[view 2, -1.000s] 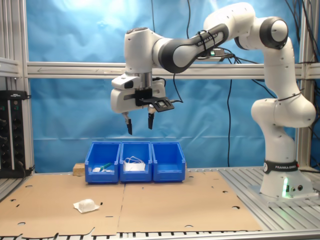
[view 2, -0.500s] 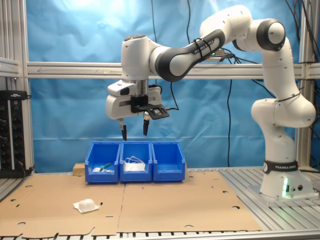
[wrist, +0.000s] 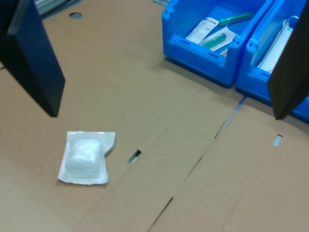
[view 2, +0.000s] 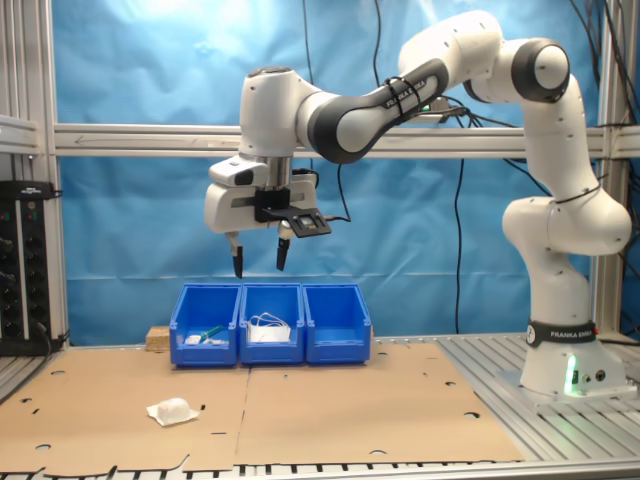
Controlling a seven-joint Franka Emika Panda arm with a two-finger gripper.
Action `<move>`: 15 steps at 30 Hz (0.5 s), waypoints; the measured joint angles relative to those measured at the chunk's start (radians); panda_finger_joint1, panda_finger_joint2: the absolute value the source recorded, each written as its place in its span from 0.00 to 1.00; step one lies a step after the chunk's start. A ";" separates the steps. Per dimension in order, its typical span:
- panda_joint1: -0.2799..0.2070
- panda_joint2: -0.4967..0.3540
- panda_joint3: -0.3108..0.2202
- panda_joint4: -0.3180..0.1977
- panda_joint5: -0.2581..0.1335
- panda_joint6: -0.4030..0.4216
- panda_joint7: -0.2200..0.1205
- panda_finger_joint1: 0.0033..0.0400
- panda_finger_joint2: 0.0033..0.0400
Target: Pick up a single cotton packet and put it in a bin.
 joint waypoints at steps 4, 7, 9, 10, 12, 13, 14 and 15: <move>-0.003 0.022 0.000 0.030 0.000 0.009 0.000 1.00 1.00; -0.009 0.054 0.000 0.072 0.000 0.015 0.000 1.00 1.00; -0.012 0.072 0.000 0.094 0.000 0.019 0.000 1.00 1.00; -0.013 0.082 0.000 0.105 0.000 0.020 0.000 1.00 1.00; -0.016 0.100 0.000 0.127 0.000 0.023 0.000 1.00 1.00; -0.017 0.109 0.000 0.136 0.002 0.024 0.000 1.00 1.00; -0.017 0.109 0.000 0.136 0.002 0.024 0.000 1.00 1.00; -0.019 0.117 0.000 0.145 0.006 0.026 -0.001 1.00 1.00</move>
